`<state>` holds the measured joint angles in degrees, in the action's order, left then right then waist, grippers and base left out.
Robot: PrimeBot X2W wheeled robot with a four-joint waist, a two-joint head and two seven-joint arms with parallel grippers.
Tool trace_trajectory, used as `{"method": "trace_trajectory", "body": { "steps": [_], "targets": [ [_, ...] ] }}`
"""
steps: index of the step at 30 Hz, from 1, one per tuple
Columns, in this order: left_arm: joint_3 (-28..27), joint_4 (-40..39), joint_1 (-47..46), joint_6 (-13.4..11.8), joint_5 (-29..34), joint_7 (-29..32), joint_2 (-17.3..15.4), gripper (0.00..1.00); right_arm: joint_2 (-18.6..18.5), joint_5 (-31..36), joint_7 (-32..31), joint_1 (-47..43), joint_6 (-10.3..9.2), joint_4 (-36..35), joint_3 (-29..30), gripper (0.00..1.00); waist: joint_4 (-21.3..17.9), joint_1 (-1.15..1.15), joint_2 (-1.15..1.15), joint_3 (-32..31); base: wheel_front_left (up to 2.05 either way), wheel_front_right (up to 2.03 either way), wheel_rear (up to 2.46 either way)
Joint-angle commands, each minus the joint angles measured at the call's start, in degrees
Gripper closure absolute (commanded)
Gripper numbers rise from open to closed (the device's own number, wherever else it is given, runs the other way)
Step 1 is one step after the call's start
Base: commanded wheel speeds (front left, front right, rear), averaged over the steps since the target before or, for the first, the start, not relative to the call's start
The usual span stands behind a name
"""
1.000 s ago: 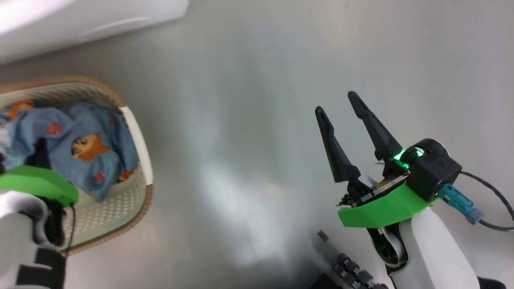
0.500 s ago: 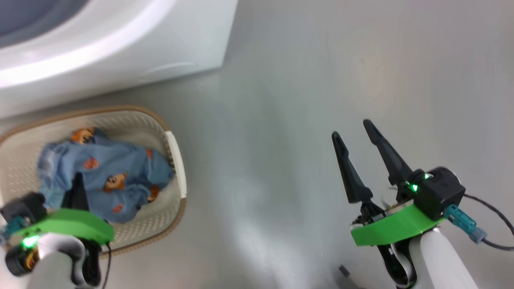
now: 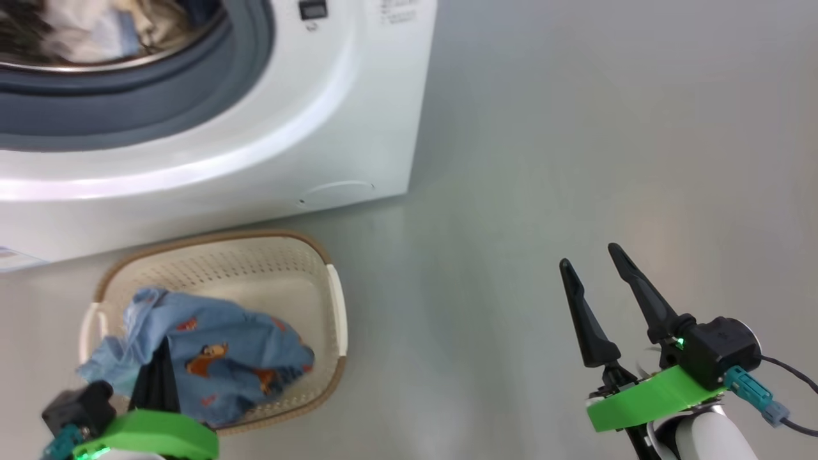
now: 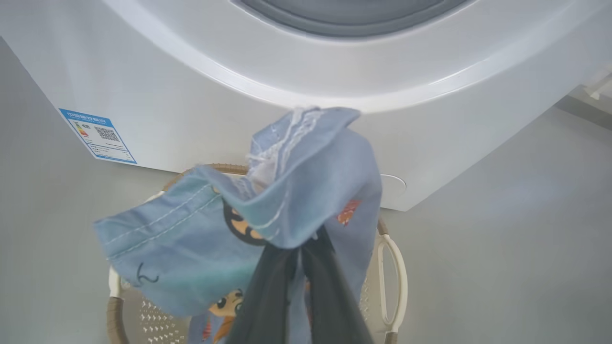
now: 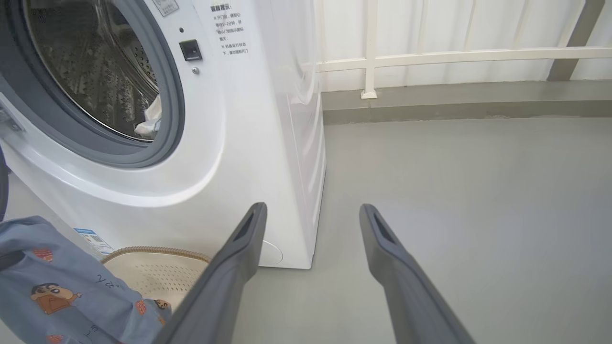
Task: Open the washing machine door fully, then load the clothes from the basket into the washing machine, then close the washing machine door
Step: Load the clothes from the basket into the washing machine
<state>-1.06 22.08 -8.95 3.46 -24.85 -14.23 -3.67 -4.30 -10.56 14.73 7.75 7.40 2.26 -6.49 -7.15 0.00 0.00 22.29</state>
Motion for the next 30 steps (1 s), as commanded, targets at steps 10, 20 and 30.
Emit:
{"method": "trace_trajectory", "body": {
  "steps": [10, 20, 30],
  "targets": [
    [-2.15, -8.66, 5.89, -0.75, 3.13, -0.76, 0.54, 1.00, -1.38, -0.13, 0.27, -2.92, 0.09, -1.54, -0.21, 0.00, 3.68, 0.00, 0.00, -5.63, 0.00, 0.00, 0.00],
    [-1.56, -10.77, 7.34, -1.23, 3.32, -0.76, 0.77, 1.00, -1.47, -0.32, 0.27, -3.60, 0.09, -1.94, -0.34, 0.00, 4.06, 0.00, 0.00, -5.83, 0.00, 0.00, 0.00],
    [-1.85, -13.98, 9.40, -2.11, 3.78, -0.76, 0.79, 1.00, -1.47, -0.56, 0.27, -4.21, 0.09, -1.25, -0.14, 0.00, 3.74, 0.00, 0.00, -7.85, 0.00, 0.00, 0.00]
  ]
}}
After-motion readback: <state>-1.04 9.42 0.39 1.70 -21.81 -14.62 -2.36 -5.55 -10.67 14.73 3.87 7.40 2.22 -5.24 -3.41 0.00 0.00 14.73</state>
